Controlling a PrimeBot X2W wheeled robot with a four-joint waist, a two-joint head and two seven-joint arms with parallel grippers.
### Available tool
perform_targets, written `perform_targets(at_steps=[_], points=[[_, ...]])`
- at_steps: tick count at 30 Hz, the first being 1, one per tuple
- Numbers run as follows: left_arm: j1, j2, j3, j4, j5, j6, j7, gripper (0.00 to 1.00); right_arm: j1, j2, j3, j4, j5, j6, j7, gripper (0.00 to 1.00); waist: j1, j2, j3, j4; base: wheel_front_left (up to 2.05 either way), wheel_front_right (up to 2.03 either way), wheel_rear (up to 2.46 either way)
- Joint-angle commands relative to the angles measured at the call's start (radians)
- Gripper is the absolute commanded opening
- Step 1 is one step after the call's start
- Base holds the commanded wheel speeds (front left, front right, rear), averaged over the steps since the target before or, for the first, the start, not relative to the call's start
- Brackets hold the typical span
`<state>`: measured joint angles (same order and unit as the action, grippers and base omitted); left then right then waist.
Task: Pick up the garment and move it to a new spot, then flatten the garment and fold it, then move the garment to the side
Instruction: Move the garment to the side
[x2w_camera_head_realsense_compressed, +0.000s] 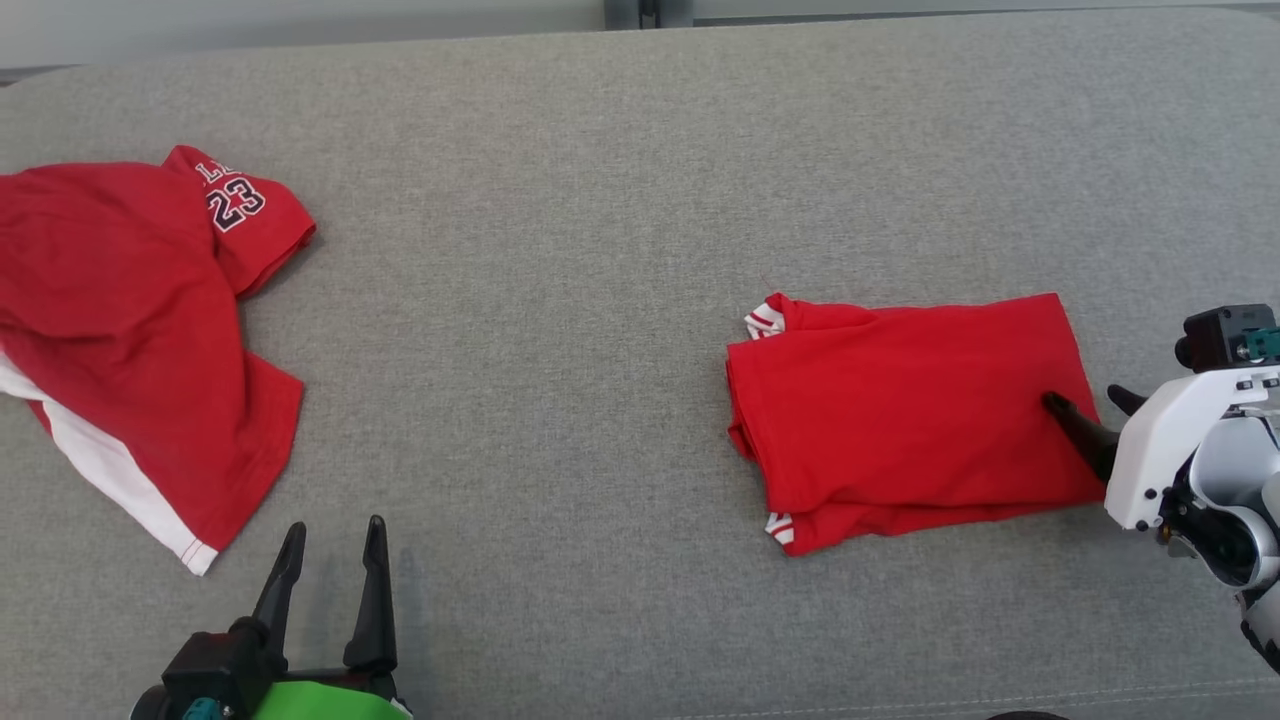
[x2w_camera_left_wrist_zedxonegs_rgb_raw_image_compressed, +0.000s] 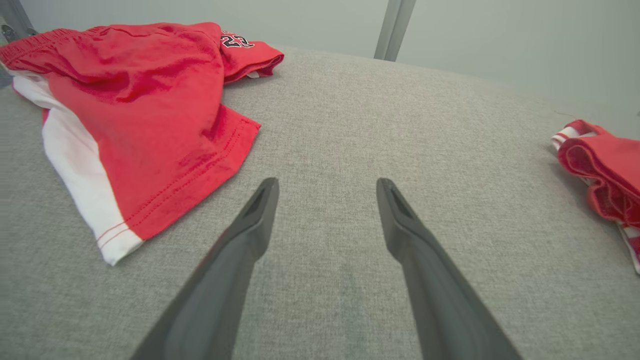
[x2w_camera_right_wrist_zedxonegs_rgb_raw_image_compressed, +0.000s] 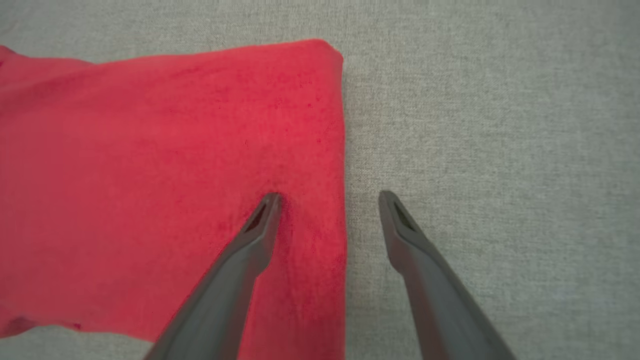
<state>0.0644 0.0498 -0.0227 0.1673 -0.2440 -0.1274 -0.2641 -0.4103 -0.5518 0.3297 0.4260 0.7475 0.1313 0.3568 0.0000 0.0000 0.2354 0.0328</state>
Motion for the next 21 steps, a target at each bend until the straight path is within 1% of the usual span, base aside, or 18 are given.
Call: perform_targets(at_steps=[1, 6, 7, 8, 9, 10, 13, 15, 19, 21], points=[[-0.019, 0.002, 0.006, 0.0, 0.004, -0.003, 0.0, 1.0, -0.009, 0.0, 0.014, 0.011, 0.022, -0.001, -0.007, 1.0, 0.0, 0.0, 0.018, 0.02, 0.0, 0.0, 0.0], [-0.027, 0.002, 0.007, 0.001, 0.01, -0.003, 0.0, 1.0, -0.033, -0.016, 0.062, 0.044, 0.091, -0.001, 0.001, 1.0, 0.0, 0.0, 0.026, 0.025, 0.0, 0.0, 0.0], [-0.028, 0.002, 0.005, 0.0, 0.009, -0.004, 0.0, 1.0, -0.036, -0.019, 0.071, 0.05, 0.104, -0.001, 0.002, 0.82, 0.0, 0.0, 0.027, 0.025, 0.0, 0.0, 0.0], [-0.03, 0.002, 0.004, -0.003, 0.009, -0.004, 0.0, 1.0, -0.04, -0.02, 0.078, 0.055, 0.122, -0.001, 0.001, 0.46, 0.0, 0.0, 0.027, 0.024, 0.0, 0.0, 0.0], [-0.033, 0.002, 0.004, -0.007, 0.008, -0.004, 0.0, 1.0, -0.045, -0.024, 0.083, 0.058, 0.137, -0.001, -0.006, 0.02, 0.0, 0.0, 0.028, 0.022, 0.0, 0.0, 0.0], [-0.033, 0.002, 0.004, -0.01, 0.008, -0.004, 0.0, 1.0, -0.05, -0.029, 0.091, 0.058, 0.152, -0.001, -0.009, 0.0, 0.0, 0.0, 0.029, 0.019, 0.0, 0.0, 0.0], [-0.038, 0.002, 0.005, -0.017, 0.007, -0.002, 0.0, 1.0, -0.063, -0.047, 0.114, 0.044, 0.201, -0.002, -0.011, 0.0, 0.0, 0.0, 0.038, 0.002, 0.0, 0.0, 0.0], [-0.04, 0.002, 0.005, -0.021, 0.008, -0.001, 0.0, 1.0, -0.07, -0.054, 0.122, 0.039, 0.211, -0.002, -0.014, 0.0, 0.0, 0.0, 0.043, -0.006, 0.0, 0.0, 0.0], [-0.048, 0.002, -0.001, -0.036, 0.017, 0.001, 0.0, 1.0, -0.119, -0.078, 0.15, 0.024, 0.232, -0.002, -0.048, 0.0, 0.0, 0.0, 0.067, -0.05, 0.0, 0.0, 0.0], [-0.053, 0.002, 0.004, -0.043, 0.023, 0.001, 0.0, 1.0, -0.154, -0.081, 0.173, 0.017, 0.219, -0.001, -0.086, 0.0, 0.0, 0.0, 0.08, -0.081, 0.0, 0.0, 0.0]])
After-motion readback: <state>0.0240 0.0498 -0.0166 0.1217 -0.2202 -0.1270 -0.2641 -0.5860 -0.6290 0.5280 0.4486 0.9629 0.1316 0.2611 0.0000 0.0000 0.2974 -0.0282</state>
